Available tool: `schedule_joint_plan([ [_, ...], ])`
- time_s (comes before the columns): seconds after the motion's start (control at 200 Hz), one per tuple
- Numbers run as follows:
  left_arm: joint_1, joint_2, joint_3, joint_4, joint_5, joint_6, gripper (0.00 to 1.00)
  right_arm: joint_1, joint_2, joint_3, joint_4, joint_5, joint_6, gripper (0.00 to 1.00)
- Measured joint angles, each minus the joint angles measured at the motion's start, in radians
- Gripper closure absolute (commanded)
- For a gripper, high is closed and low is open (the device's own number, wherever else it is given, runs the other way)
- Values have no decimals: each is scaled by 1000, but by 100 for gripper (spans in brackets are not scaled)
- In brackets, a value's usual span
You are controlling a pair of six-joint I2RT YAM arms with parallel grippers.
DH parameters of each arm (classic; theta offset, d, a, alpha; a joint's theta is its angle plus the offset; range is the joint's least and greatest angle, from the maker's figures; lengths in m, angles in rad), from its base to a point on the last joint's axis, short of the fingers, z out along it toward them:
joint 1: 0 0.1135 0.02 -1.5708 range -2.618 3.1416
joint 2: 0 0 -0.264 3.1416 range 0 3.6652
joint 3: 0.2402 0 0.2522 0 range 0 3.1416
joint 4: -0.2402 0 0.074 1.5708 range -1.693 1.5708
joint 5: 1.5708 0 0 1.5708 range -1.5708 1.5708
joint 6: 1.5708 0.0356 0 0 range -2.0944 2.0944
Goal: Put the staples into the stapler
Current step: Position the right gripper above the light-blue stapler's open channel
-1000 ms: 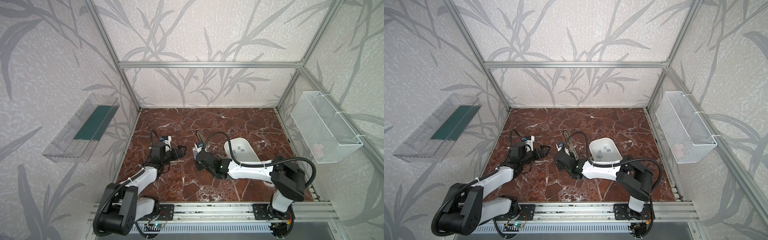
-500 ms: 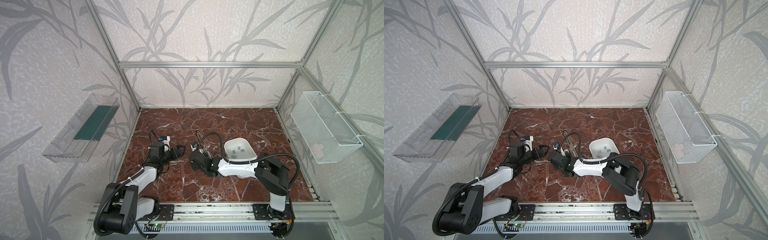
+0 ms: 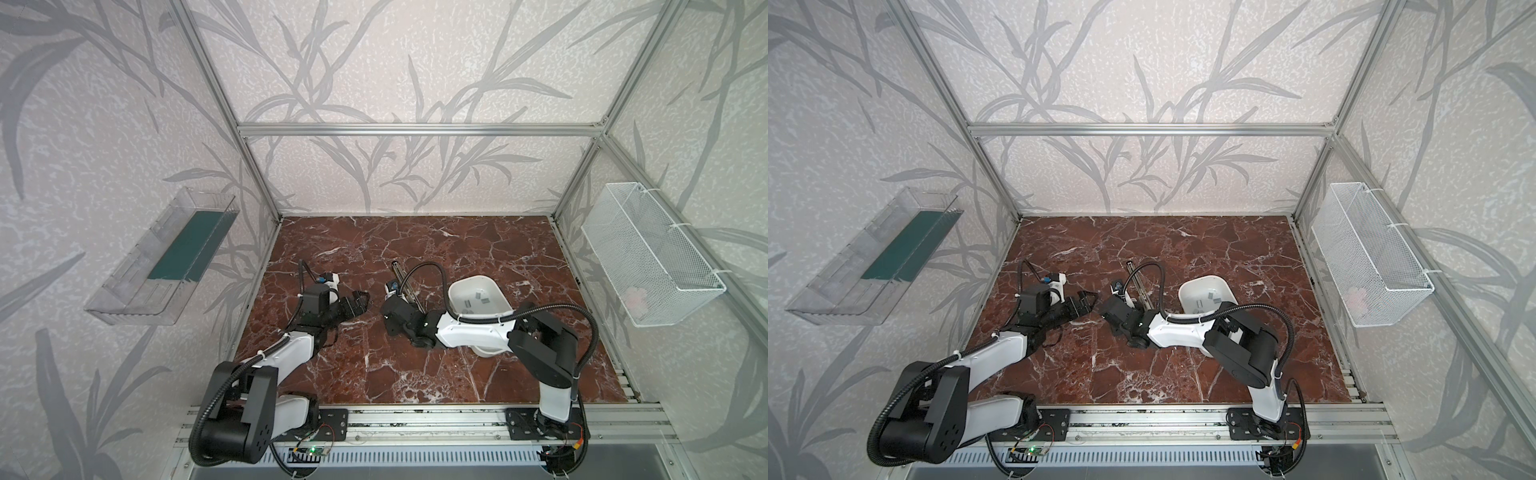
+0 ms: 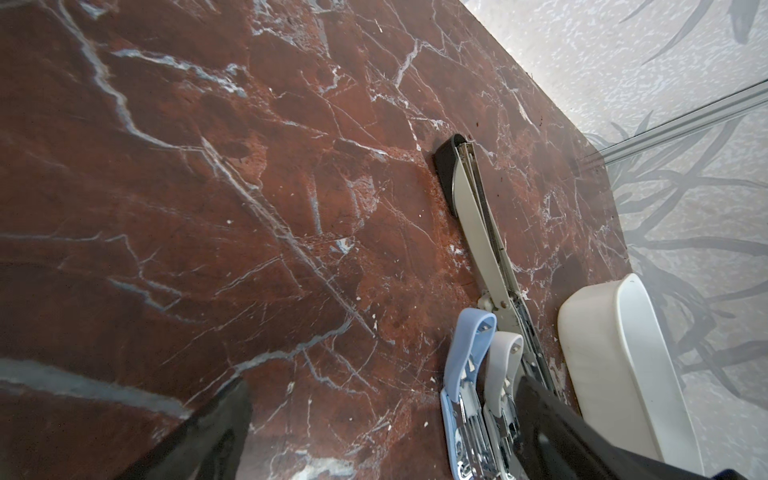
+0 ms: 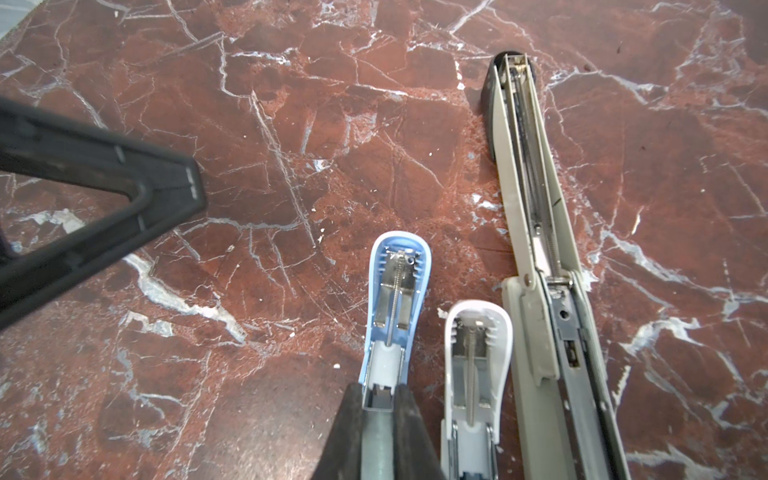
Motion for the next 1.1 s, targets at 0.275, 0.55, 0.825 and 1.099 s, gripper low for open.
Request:
schedule_joint_plan([
  [0.275,0,0,0,-2,-21,6,1,-13,29,2,-14,-18,0,91],
  [0.55,0,0,0,-2,-21,7,1,-18,31,2,-21,-24,0,92],
  [0.825,0,0,0,-2,-21,10,1,-17,29,32,-55,-27,-5,94],
  [1.099,0,0,0,-2,-21,14,1,-17,26,32,-56,-32,-9,94],
])
